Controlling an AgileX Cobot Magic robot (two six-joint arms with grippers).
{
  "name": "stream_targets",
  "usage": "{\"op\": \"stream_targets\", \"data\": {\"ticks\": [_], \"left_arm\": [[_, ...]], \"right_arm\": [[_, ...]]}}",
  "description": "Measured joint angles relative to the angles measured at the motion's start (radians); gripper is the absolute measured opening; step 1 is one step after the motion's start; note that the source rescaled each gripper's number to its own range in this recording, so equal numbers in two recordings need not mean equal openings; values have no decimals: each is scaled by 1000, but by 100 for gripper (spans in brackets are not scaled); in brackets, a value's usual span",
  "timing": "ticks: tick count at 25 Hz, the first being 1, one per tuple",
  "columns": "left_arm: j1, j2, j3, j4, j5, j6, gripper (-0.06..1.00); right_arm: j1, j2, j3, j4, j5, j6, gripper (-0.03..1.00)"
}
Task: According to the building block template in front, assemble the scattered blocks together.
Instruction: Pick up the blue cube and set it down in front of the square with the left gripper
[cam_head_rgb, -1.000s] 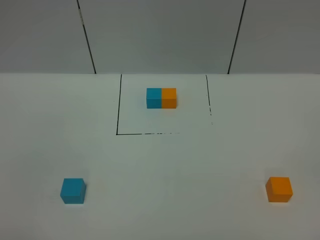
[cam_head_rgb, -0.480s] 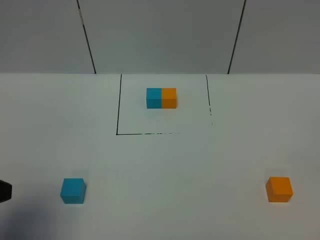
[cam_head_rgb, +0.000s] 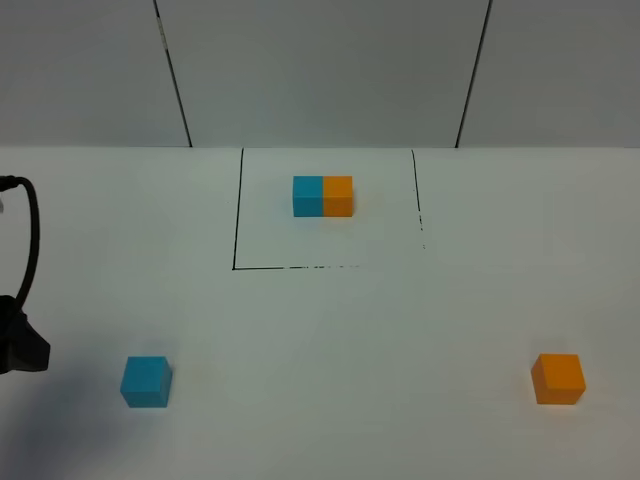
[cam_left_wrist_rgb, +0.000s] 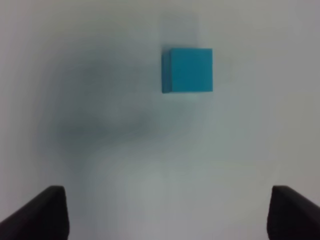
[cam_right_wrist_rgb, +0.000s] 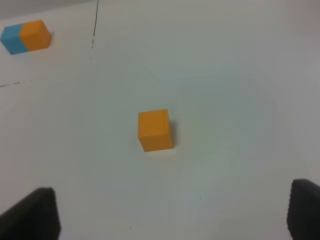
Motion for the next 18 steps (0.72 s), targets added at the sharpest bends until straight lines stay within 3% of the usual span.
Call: {"op": "stream_targets", "data": {"ticks": [11,15,18], "left_arm": [[-6,173,-21,17,16,-74,70],[-84,220,-31,83,4,-92,70],[-185,256,-66,187,-14,-193,70]], "right_arm": [[0,0,0,0,0,0,82],[0,0,0,0,0,0,82],[0,0,0,0,0,0,82]]}}
